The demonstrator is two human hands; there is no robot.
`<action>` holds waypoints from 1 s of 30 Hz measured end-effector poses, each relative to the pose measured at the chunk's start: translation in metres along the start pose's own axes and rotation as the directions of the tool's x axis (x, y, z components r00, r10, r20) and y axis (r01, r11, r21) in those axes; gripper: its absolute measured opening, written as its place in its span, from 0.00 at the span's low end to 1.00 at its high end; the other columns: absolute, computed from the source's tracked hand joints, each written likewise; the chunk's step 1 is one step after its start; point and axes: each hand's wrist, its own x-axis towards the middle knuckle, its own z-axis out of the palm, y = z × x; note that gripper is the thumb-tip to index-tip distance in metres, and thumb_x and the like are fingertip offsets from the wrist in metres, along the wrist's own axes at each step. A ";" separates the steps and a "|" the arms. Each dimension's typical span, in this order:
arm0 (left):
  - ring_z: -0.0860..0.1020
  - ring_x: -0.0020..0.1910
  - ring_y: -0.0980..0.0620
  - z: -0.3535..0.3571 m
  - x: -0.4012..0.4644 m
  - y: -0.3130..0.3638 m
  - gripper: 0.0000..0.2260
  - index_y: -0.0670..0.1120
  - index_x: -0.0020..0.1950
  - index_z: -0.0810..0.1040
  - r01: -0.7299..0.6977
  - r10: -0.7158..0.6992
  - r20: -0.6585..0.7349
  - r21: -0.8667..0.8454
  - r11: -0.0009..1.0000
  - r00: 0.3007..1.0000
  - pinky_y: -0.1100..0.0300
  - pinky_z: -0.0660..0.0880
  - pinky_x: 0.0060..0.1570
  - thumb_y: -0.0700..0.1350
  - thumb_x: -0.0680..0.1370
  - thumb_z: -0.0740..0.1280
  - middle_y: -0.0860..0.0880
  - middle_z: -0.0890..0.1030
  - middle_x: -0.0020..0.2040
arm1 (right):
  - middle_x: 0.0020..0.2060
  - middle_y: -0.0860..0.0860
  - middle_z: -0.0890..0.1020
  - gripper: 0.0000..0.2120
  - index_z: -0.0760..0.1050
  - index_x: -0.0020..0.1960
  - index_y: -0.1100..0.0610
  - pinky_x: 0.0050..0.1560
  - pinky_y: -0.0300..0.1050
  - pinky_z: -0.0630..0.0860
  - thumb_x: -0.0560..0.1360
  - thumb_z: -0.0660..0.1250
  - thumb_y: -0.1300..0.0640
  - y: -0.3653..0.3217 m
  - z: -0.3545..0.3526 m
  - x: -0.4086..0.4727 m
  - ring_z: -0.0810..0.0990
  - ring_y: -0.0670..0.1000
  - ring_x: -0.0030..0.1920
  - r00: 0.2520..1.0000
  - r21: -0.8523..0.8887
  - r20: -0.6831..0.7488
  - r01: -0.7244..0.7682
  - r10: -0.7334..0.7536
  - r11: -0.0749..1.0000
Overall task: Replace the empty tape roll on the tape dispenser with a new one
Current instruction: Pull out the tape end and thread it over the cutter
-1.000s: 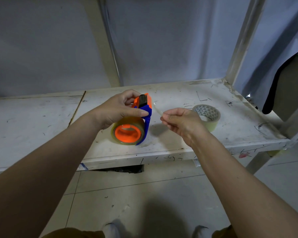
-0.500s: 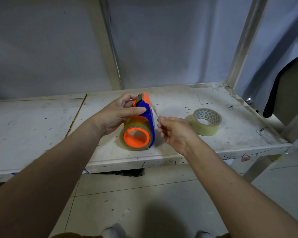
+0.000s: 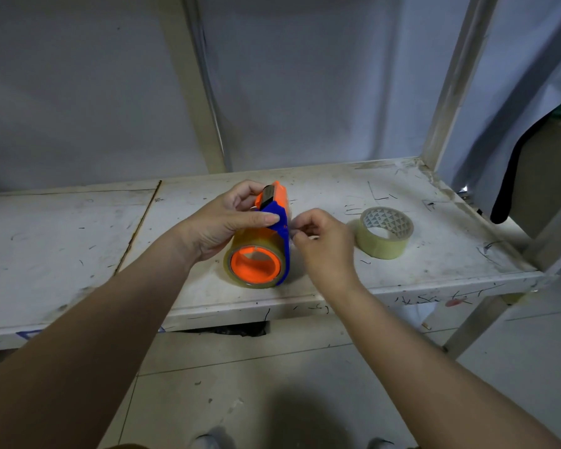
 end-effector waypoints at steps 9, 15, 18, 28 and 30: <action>0.81 0.53 0.48 -0.008 -0.003 -0.006 0.32 0.46 0.57 0.75 -0.016 0.011 -0.042 -0.128 0.992 0.999 0.58 0.79 0.50 0.49 0.57 0.82 0.42 0.81 0.57 | 0.49 0.52 0.82 0.24 0.74 0.65 0.54 0.42 0.40 0.67 0.70 0.57 0.60 -0.001 0.019 -0.028 0.78 0.52 0.48 0.953 -0.352 0.023 0.292 -0.303 0.890; 0.81 0.51 0.50 -0.007 -0.006 -0.006 0.22 0.45 0.60 0.73 -0.032 0.020 -0.079 -0.148 0.988 0.997 0.60 0.80 0.48 0.40 0.67 0.72 0.45 0.81 0.54 | 0.54 0.50 0.84 0.20 0.77 0.63 0.53 0.46 0.40 0.73 0.72 0.62 0.61 0.000 0.017 -0.030 0.79 0.50 0.50 0.981 -0.290 0.046 0.194 -0.189 0.937; 0.81 0.51 0.50 -0.008 -0.005 -0.006 0.21 0.45 0.60 0.73 -0.028 0.018 -0.072 -0.140 0.990 0.997 0.60 0.80 0.48 0.40 0.68 0.71 0.46 0.81 0.54 | 0.51 0.49 0.85 0.18 0.79 0.60 0.53 0.44 0.40 0.73 0.72 0.60 0.58 0.001 0.015 -0.030 0.80 0.49 0.49 0.986 -0.300 0.072 0.162 -0.147 0.940; 0.82 0.51 0.51 -0.015 -0.006 -0.002 0.38 0.48 0.59 0.75 0.006 -0.013 -0.052 -0.132 0.991 0.999 0.58 0.80 0.50 0.54 0.52 0.82 0.50 0.85 0.50 | 0.73 0.47 0.65 0.34 0.55 0.75 0.50 0.59 0.44 0.69 0.73 0.66 0.56 0.002 -0.005 -0.004 0.66 0.46 0.68 0.898 0.032 0.391 -0.234 0.203 0.972; 0.82 0.50 0.52 -0.014 -0.006 -0.002 0.37 0.47 0.59 0.75 -0.004 -0.003 -0.049 -0.152 0.988 0.999 0.59 0.80 0.51 0.53 0.53 0.82 0.50 0.85 0.50 | 0.71 0.47 0.66 0.38 0.53 0.75 0.49 0.56 0.42 0.71 0.71 0.70 0.56 0.006 -0.007 -0.001 0.66 0.45 0.66 0.809 0.019 0.562 -0.223 0.174 0.975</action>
